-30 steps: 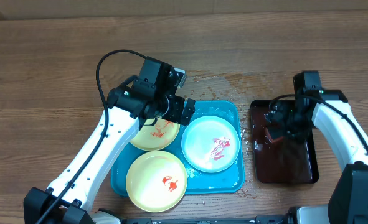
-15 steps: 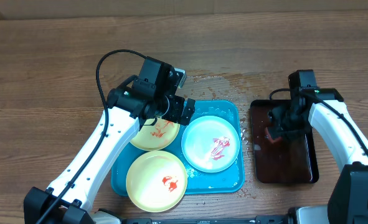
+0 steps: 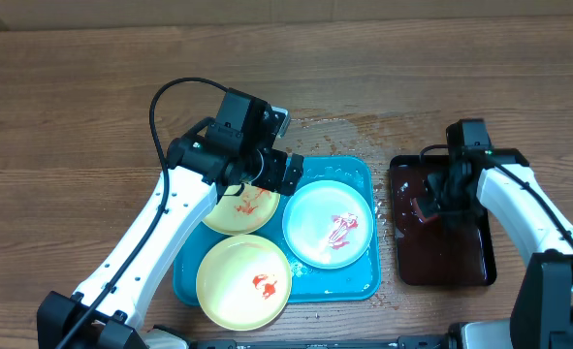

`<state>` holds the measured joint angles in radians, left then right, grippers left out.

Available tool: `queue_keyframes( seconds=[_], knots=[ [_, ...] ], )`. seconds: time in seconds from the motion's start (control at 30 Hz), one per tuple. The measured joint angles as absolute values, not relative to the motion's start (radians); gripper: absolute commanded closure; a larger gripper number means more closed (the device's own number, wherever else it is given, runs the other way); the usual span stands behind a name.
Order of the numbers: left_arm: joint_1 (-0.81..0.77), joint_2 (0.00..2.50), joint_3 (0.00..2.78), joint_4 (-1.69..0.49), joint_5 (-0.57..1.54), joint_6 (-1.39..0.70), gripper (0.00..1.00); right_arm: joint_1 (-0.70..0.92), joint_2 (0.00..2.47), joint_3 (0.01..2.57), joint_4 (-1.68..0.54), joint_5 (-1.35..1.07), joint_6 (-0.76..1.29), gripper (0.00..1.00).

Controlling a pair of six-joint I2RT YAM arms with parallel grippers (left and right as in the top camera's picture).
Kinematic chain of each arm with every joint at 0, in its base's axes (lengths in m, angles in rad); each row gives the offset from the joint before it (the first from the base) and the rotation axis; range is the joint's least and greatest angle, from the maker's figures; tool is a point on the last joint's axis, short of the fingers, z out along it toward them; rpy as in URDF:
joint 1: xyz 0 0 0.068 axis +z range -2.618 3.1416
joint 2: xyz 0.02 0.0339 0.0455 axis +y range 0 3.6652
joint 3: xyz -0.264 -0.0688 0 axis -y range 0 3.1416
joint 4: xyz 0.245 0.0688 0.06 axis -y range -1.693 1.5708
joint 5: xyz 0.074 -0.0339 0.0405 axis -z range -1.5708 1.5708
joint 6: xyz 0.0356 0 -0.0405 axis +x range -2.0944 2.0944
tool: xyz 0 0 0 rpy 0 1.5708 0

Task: Clean dirty plates on tray and stack at the side

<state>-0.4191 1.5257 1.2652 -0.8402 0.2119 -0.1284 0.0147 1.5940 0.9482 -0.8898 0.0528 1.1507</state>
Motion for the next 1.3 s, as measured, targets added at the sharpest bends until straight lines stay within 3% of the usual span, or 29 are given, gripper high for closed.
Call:
queue_keyframes(
  seconds=[0.1, 0.4, 0.53, 0.9, 1.07, 1.17, 1.3],
  knots=[
    [-0.419, 1.526, 1.265, -0.842, 0.212, -0.128, 0.0, 0.014, 1.595, 0.937, -0.864, 0.06, 1.147, 0.69],
    [-0.419, 1.526, 1.265, -0.853, 0.212, -0.128, 0.0, 0.014, 1.604, 0.923, -0.827, 0.078, 1.148, 0.71],
    [-0.419, 1.526, 1.265, -0.859, 0.212, -0.128, 0.0, 0.014, 1.628, 0.915, -0.812, 0.081, 1.139, 0.96],
    [-0.419, 1.526, 1.265, -0.86, 0.212, -0.128, 0.01, 0.014, 1.628, 0.913, -0.785, 0.081, 1.021, 0.96],
    [-0.419, 1.526, 1.265, -0.843, 0.212, -0.131, 0.19, 0.014, 1.628, 0.911, -0.757, 0.082, 0.789, 0.96],
    [-0.419, 1.526, 1.265, -0.831, 0.212, -0.128, 0.2, 0.014, 1.628, 0.915, -0.773, 0.07, 0.618, 0.96],
    [-0.419, 1.526, 1.265, -0.83, 0.211, -0.128, 0.34, 0.013, 1.631, 0.947, -0.847, -0.001, 0.406, 0.96]
  ],
)
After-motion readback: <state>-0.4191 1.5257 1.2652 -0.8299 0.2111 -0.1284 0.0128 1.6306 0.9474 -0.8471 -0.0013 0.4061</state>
